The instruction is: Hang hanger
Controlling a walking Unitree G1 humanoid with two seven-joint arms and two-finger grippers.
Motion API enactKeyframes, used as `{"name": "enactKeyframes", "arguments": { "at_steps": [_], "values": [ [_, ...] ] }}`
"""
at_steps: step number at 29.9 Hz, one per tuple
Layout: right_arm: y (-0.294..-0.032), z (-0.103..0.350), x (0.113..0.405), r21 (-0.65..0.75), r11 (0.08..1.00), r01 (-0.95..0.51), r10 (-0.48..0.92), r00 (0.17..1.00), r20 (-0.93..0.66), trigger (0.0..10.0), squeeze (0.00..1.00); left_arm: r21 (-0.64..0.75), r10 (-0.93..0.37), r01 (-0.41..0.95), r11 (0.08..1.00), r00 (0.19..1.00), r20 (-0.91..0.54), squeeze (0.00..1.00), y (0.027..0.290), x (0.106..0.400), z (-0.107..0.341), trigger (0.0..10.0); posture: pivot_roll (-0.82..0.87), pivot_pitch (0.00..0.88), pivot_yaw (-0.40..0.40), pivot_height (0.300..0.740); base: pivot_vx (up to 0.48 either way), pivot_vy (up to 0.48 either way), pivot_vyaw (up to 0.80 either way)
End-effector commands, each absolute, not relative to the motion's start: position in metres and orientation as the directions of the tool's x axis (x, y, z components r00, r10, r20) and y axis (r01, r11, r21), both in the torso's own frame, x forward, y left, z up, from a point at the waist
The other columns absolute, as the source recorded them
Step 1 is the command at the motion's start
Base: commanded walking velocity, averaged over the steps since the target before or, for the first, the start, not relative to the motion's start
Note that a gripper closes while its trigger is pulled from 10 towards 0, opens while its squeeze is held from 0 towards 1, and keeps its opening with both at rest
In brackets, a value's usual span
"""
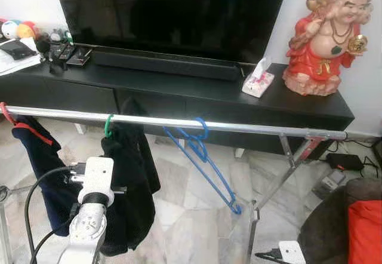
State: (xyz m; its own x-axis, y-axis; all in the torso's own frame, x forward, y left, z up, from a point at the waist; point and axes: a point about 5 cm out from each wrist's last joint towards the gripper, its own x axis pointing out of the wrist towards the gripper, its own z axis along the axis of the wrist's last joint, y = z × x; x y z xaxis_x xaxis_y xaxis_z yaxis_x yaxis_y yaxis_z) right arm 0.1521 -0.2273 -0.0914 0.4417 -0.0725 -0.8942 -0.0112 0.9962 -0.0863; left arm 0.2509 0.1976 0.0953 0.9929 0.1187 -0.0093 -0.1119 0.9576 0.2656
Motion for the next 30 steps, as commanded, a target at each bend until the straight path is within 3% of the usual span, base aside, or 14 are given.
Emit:
{"name": "enactKeyframes", "arguments": {
  "at_steps": [1, 12, 17, 23, 30],
  "values": [
    [-0.228, -0.089, 0.157, -0.086, 0.996, 0.002, -0.077, 0.461, -0.884, 10.0, 0.00, 0.268, 0.104, -0.122, 0.956, 0.991, 0.078, 0.00, 0.197, 0.248, 0.111, 10.0, 0.14, 0.000, -0.041, 0.740, 0.000, 0.000, 0.00],
    [-0.250, -0.090, 0.140, -0.119, 0.993, 0.017, -0.114, 0.439, -0.891, 10.0, 0.00, 0.180, 0.058, -0.069, 0.981, 0.996, 0.066, 0.00, 0.186, 0.231, 0.113, 10.0, 0.07, 0.000, -0.041, 0.740, 0.000, 0.000, 0.00],
    [-0.268, -0.090, 0.121, -0.131, 0.986, 0.099, -0.161, 0.422, -0.892, 10.0, 0.00, 0.198, 0.045, -0.046, 0.979, 0.999, 0.008, 0.00, 0.190, 0.223, 0.098, 10.0, 0.02, 0.000, -0.035, 0.740, 0.000, 0.000, 0.00],
    [-0.270, -0.095, 0.101, -0.130, 0.982, 0.136, -0.174, 0.390, -0.904, 10.0, 0.00, 0.219, 0.041, -0.036, 0.975, 0.999, -0.018, 0.00, 0.199, 0.217, 0.096, 10.0, 0.01, 0.000, -0.020, 0.740, 0.000, 0.000, 0.00],
    [-0.278, -0.084, 0.128, -0.129, 0.976, 0.177, -0.199, 0.464, -0.863, 10.0, 0.00, 0.173, 0.027, -0.033, 0.984, 0.999, 0.034, 0.00, 0.184, 0.237, 0.111, 10.0, -0.01, 0.000, -0.024, 0.740, 0.000, 0.000, 0.00]
  ]
}}
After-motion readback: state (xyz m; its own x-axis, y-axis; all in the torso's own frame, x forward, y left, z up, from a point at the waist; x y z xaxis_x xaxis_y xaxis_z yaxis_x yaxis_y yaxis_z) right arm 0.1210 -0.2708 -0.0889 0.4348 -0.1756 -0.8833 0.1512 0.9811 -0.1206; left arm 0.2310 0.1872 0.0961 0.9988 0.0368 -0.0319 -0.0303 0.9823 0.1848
